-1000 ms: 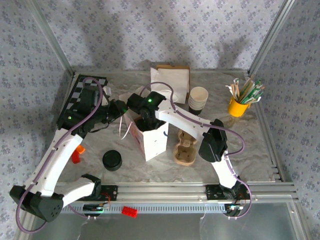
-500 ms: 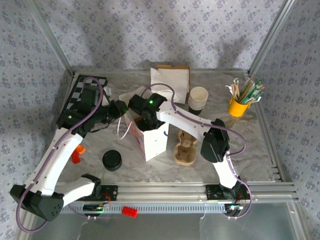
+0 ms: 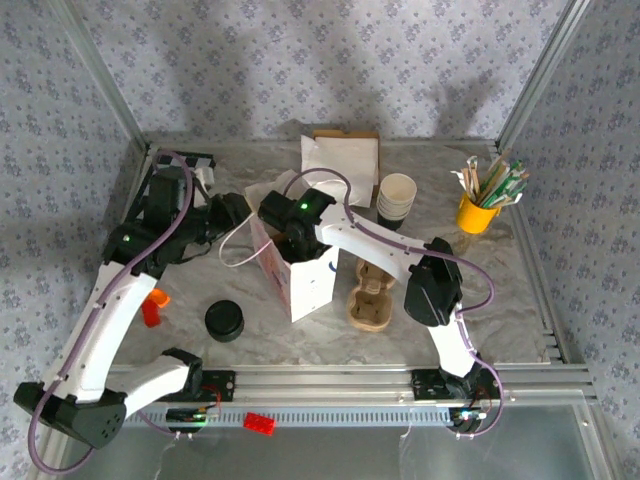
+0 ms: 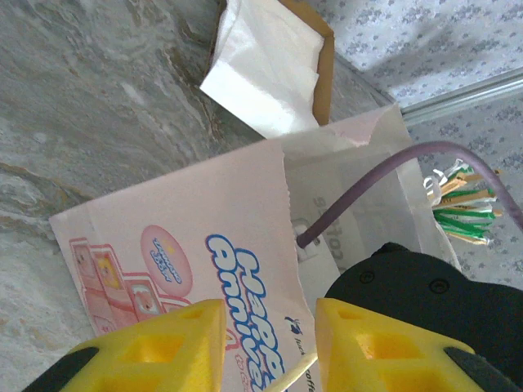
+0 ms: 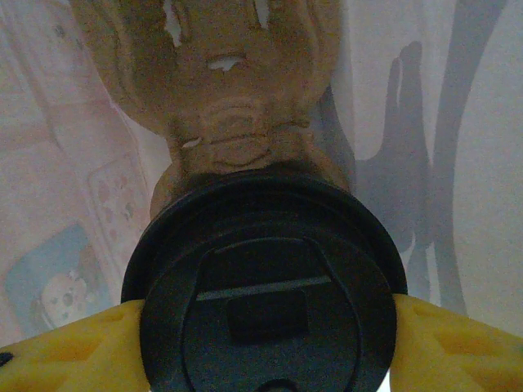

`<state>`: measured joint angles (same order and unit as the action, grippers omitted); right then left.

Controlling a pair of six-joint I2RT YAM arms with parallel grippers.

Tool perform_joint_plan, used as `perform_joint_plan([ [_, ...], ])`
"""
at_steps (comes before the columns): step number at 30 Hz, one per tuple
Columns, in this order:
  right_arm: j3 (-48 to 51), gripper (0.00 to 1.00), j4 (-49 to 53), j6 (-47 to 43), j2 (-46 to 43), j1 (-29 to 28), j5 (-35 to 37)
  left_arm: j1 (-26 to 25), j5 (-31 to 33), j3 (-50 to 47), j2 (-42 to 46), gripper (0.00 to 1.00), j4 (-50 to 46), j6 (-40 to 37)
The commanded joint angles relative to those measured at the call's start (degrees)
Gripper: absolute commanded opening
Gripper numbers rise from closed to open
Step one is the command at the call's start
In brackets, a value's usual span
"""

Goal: Pack the takeout coffee

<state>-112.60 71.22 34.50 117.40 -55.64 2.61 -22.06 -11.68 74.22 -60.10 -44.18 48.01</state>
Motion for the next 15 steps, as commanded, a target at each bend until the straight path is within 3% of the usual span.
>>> perform_joint_plan([
  [1, 1.7, 0.65, 0.7, 0.1, 0.3, 0.0, 1.8, 0.9, 1.0, 2.0, 1.5, 0.35, -1.6, -1.4],
  [15, 3.8, 0.65, -1.8, 0.0, 0.2, 0.0, 2.3, 3.0, 0.9, -1.2, 2.0, 0.35, -2.4, -2.4],
])
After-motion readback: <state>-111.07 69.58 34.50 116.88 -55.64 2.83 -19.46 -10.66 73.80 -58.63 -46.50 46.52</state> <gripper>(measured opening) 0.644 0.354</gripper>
